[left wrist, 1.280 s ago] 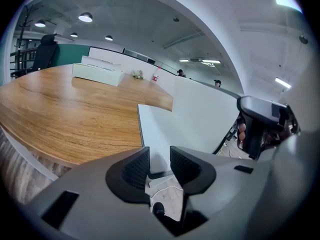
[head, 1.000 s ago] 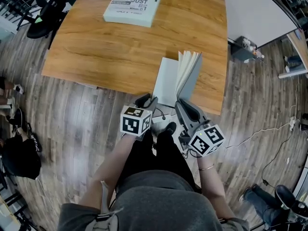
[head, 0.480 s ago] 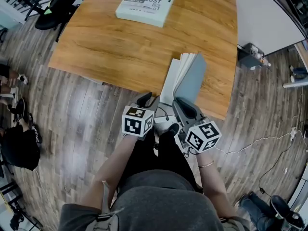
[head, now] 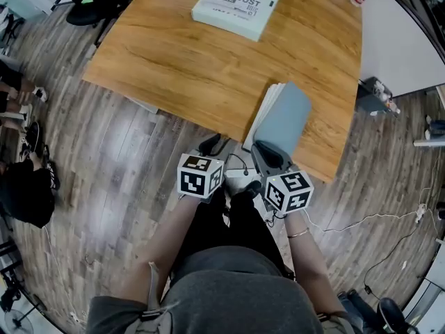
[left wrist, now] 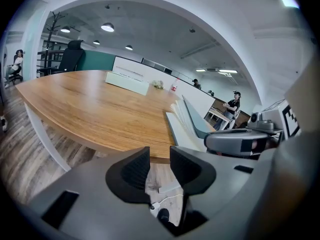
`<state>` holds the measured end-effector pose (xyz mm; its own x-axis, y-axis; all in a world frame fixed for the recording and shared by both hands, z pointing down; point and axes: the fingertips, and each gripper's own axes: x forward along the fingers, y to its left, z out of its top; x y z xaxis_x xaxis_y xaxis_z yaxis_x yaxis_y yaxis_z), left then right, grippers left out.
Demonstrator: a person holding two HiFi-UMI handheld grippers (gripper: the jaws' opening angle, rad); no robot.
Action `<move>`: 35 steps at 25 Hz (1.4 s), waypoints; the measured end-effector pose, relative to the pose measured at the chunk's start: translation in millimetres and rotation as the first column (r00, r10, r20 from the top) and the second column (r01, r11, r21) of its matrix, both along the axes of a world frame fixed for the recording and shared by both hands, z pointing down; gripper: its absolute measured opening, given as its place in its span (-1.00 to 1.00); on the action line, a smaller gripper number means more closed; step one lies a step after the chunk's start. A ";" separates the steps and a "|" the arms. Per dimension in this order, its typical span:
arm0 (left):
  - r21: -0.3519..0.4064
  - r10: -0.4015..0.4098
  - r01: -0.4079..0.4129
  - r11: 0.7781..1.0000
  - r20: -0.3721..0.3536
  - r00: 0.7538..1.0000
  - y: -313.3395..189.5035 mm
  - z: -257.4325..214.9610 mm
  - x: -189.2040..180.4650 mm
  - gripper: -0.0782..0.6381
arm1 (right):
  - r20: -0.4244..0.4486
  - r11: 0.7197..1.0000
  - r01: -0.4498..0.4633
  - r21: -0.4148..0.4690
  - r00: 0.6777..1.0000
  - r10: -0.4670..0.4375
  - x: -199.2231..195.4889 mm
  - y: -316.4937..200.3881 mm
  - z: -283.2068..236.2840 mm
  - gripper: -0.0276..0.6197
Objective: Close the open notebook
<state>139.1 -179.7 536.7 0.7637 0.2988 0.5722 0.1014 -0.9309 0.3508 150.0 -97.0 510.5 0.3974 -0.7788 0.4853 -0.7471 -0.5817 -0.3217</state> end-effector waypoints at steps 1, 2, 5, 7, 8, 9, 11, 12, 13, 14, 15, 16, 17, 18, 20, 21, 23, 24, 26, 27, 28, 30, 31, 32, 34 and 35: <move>-0.001 -0.007 0.007 1.000 0.000 1.000 -2.8 0.1 -1.0 -0.40 | 0.002 1.000 0.003 -0.017 1.000 -0.003 0.1 -1.7 2.9 -0.78; -0.002 -0.014 0.014 1.000 0.001 1.000 -5.5 0.4 -2.0 -0.40 | 0.002 0.999 0.006 -0.034 1.000 -0.006 0.1 -3.4 5.9 -0.78; -0.004 -0.030 0.030 1.000 0.002 1.000 -12.1 1.6 -4.8 -0.40 | 0.002 0.996 0.014 -0.088 1.000 -0.014 0.0 -7.8 14.3 -0.78; -0.005 -0.039 0.039 0.999 0.002 0.999 -15.3 1.8 -5.8 -0.40 | 0.007 0.992 0.021 -0.122 1.000 -0.020 -0.2 -10.1 19.4 -0.78; -0.006 -0.043 0.043 0.999 0.001 0.999 -16.7 1.7 -6.2 -0.40 | 0.012 0.990 0.026 -0.136 1.000 -0.024 -0.4 -11.2 21.5 -0.78; -0.006 -0.046 0.046 0.999 0.000 0.999 -17.8 1.6 -6.6 -0.40 | 0.015 0.988 0.030 -0.148 0.999 -0.028 -1.0 -12.3 23.2 -0.78; -0.007 -0.050 0.050 0.999 -0.002 0.999 -19.8 1.1 -7.9 -0.40 | 0.011 0.984 0.042 -0.173 0.999 -0.041 -3.6 -14.4 26.0 -0.78; -0.008 -0.051 0.051 0.999 -0.003 0.999 -20.8 0.7 -8.5 -0.40 | 0.004 0.981 0.048 -0.187 0.999 -0.048 -5.4 -15.4 27.1 -0.78; -0.008 -0.052 0.052 0.999 -0.004 0.999 -21.7 0.3 -9.0 -0.40 | -0.005 0.978 0.051 -0.201 0.999 -0.053 -6.8 -16.0 28.0 -0.78; -0.008 -0.052 0.052 0.999 -0.005 0.999 -22.6 -0.2 -9.2 -0.40 | -0.015 0.976 0.050 -0.211 0.998 -0.055 -7.7 -16.4 28.6 -0.78; -0.008 -0.053 0.052 0.999 -0.007 0.999 -23.2 -0.8 -9.4 -0.40 | -0.021 0.975 0.048 -0.217 0.998 -0.054 -8.3 -16.6 29.0 -0.77; -0.009 -0.052 0.052 0.999 -0.008 0.999 -23.8 -1.3 -9.5 -0.40 | -0.022 0.975 0.046 -0.219 0.998 -0.052 -8.8 -16.9 29.1 -0.76; -0.009 -0.052 0.052 0.999 -0.009 0.999 -24.3 -1.8 -9.7 -0.40 | -0.020 0.975 0.045 -0.218 0.999 -0.051 -9.4 -17.4 29.0 -0.75; -0.009 -0.051 0.051 0.999 -0.009 0.999 -24.8 -2.2 -9.7 -0.40 | -0.013 0.976 0.046 -0.213 0.999 -0.050 -10.3 -18.0 28.9 -0.73; -0.008 -0.047 0.047 0.999 -0.010 0.999 -25.3 -2.4 -9.2 -0.40 | 0.008 0.980 0.049 -0.194 0.999 -0.048 -12.5 -19.3 28.6 -0.66; -0.008 -0.044 0.044 0.999 -0.011 0.999 -25.5 -2.5 -8.8 -0.40 | 0.020 0.982 0.048 -0.182 0.999 -0.045 -13.8 -19.9 28.3 -0.63; -0.007 -0.037 0.037 0.999 -0.014 0.999 -25.8 -3.4 -8.0 -0.40 | 0.037 0.987 0.039 -0.153 0.999 -0.034 -16.0 -20.9 25.7 -0.56; -0.007 -0.033 0.033 0.999 -0.017 0.999 -26.0 -4.6 -7.5 -0.40 | 0.039 0.990 0.031 -0.137 0.999 -0.026 -16.9 -21.0 23.0 -0.55; -0.005 -0.025 0.025 1.000 -0.027 0.999 -26.3 -8.4 -6.6 -0.40 | 0.034 0.995 0.008 -0.101 0.999 -0.004 -18.5 -20.3 14.2 -0.56; -0.003 -0.021 0.021 1.000 -0.034 0.999 -26.4 -10.9 -6.0 -0.40 | 0.028 0.997 -0.008 -0.080 1.000 0.011 -18.9 -19.3 8.5 -0.56; -0.001 -0.017 0.017 1.000 -0.042 0.999 -26.4 -13.6 -5.2 -0.40 | 0.020 0.998 -0.028 -0.060 0.999 0.029 -18.7 -17.5 2.3 -0.58; 0.005 -0.007 0.008 1.000 -0.061 0.998 -25.7 -19.8 -2.8 -0.40 | 0.003 0.997 -0.071 -0.023 0.997 0.071 -16.9 -11.7 -10.1 -0.63; 0.008 -0.002 0.002 1.000 -0.071 0.997 -25.0 -22.9 -1.2 -0.40 | -0.005 0.996 -0.092 -0.008 0.996 0.092 -15.4 -8.0 -15.7 -0.64; 0.011 0.004 -0.003 1.000 -0.080 0.997 -24.3 -25.8 0.5 -0.40 | -0.011 0.993 -0.114 0.006 0.993 0.114 -13.6 -4.0 -20.9 -0.67; 0.018 0.015 -0.014 1.000 -0.094 0.995 -22.4 -30.8 3.8 -0.40 | -0.025 0.987 -0.156 0.033 0.987 0.157 -9.9 4.6 -30.5 -0.72; 0.021 0.021 -0.019 1.000 -0.101 0.995 -21.1 -33.1 5.3 -0.41 | -0.031 0.983 -0.177 0.045 0.983 0.179 -8.3 9.3 -35.0 -0.75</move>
